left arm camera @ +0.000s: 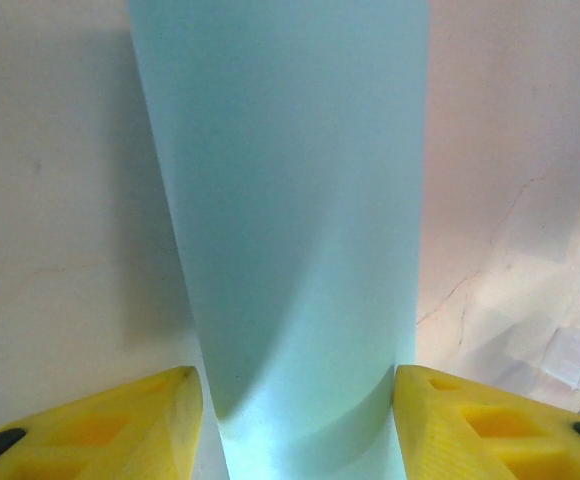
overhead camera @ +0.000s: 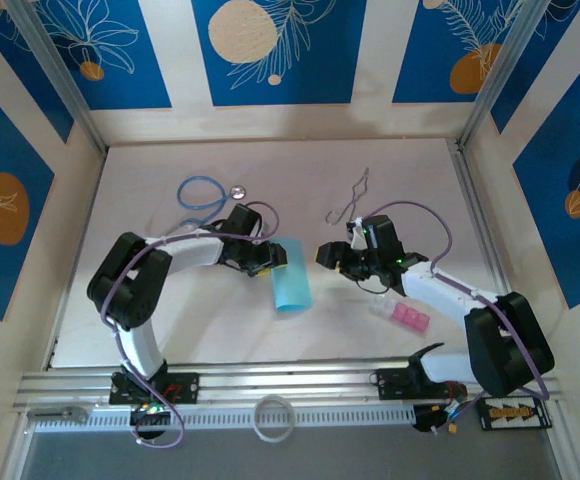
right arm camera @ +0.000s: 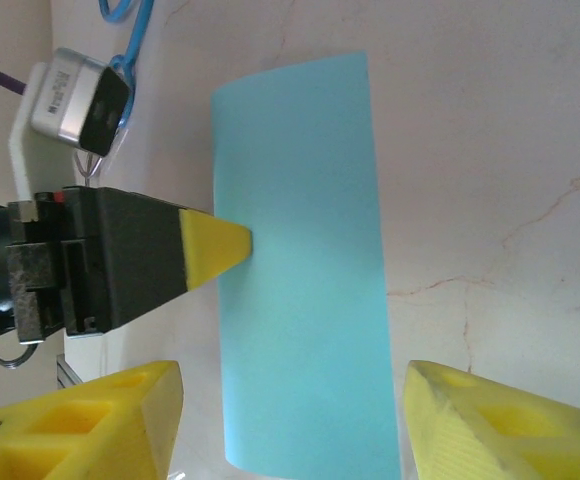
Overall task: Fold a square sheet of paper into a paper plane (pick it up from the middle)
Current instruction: First fold the square sheet of paper in half at the center of the table.
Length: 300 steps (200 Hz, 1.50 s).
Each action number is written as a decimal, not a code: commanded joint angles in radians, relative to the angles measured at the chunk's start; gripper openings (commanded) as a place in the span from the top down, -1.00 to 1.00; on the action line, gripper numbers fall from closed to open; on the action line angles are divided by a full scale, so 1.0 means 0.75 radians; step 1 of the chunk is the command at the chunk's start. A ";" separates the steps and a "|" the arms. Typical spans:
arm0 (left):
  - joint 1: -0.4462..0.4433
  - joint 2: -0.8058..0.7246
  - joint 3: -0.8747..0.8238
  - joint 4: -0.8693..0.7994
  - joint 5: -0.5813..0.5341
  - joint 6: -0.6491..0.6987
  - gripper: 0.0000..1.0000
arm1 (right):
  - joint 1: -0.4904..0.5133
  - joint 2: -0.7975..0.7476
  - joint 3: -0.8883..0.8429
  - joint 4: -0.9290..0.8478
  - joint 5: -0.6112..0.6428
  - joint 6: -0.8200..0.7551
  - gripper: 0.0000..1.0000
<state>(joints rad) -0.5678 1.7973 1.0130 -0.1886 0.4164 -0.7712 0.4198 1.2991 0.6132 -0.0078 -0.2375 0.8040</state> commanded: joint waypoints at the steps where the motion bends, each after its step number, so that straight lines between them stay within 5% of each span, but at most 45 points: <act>1: -0.004 -0.035 0.021 -0.094 -0.073 0.058 -0.03 | 0.013 0.018 0.025 0.017 -0.033 0.019 -0.22; 149: -0.005 0.015 0.106 -0.301 -0.188 0.173 0.13 | 0.046 0.113 0.043 0.058 -0.064 0.046 -0.22; 300: -0.008 0.108 0.168 -0.389 -0.194 0.340 0.07 | 0.048 0.110 0.031 0.049 -0.041 0.042 -0.28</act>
<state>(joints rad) -0.5678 1.8473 1.1248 -0.4393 0.2943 -0.5465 0.4480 1.3785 0.6155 0.0372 -0.2626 0.8330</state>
